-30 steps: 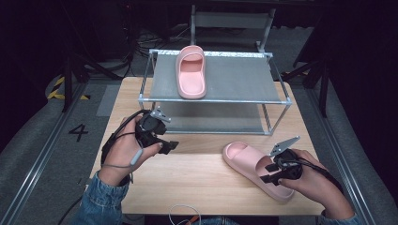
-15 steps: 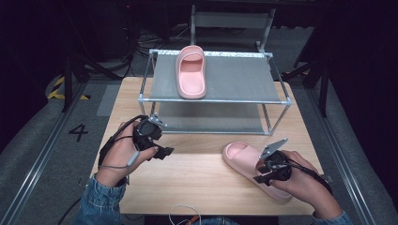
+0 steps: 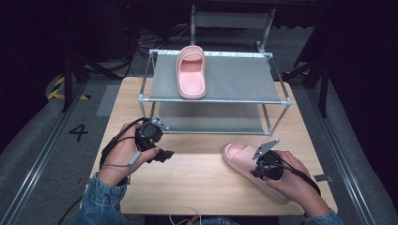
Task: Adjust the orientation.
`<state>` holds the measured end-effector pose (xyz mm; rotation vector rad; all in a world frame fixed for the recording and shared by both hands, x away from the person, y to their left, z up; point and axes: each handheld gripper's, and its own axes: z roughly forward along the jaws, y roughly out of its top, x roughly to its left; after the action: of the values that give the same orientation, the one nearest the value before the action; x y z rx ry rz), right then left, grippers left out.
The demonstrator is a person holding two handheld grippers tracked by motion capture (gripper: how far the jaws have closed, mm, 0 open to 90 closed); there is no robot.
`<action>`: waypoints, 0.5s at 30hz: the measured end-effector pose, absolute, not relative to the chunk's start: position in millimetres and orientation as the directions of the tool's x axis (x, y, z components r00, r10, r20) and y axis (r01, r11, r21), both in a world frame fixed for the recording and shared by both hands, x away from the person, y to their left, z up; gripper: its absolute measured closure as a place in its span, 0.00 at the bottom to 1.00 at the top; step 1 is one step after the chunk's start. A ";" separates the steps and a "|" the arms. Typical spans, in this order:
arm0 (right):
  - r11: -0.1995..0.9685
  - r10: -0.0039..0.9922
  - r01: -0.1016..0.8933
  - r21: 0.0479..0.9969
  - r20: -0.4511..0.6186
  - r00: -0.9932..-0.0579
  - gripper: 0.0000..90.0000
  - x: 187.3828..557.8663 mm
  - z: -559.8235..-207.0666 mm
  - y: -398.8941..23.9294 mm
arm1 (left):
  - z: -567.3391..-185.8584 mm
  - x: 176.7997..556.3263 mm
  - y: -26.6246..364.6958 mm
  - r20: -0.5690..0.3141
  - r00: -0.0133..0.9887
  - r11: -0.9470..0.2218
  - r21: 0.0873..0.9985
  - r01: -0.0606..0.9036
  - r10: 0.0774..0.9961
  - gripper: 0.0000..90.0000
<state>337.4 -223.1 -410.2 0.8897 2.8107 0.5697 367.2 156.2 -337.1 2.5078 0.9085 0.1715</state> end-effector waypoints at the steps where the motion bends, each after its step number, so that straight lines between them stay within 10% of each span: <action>1: 0.759 0.573 0.517 0.396 -0.029 -0.819 0.94 337.0 -409.9 -222.8 | -337.3 367.5 156.4 -0.039 0.774 -0.675 0.463 0.575 0.632 0.31; 15: 0.727 0.576 0.525 0.442 0.024 -0.817 0.93 328.9 -387.8 -224.1 | -334.1 366.2 160.7 -0.040 0.771 -0.666 0.476 0.574 0.636 0.29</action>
<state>328.9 -224.1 -387.8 0.8997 2.8119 0.6668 366.2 160.7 -334.1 2.4942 0.9107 0.1780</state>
